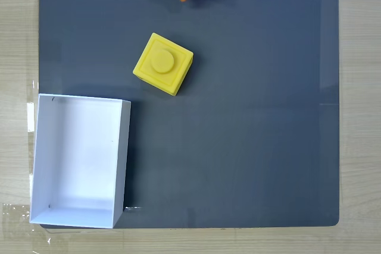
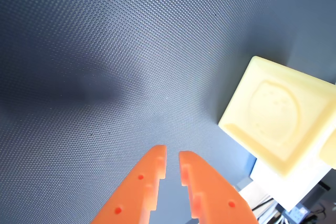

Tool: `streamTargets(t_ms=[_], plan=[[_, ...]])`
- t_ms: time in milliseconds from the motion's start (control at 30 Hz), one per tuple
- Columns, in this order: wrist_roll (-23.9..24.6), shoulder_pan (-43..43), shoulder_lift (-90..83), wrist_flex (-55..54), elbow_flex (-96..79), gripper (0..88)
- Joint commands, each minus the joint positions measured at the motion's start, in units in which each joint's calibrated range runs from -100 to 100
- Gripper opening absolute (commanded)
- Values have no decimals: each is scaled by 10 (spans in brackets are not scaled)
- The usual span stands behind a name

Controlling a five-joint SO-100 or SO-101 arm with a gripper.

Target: Grasp a yellow block and put it in the box

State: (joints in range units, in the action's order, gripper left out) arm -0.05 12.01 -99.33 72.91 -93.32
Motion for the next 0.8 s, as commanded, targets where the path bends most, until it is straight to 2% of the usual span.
streamTargets(t_ms=[0, 767], plan=[[1, 4, 2, 3, 12, 29], [-3, 4, 7, -1, 15, 35]])
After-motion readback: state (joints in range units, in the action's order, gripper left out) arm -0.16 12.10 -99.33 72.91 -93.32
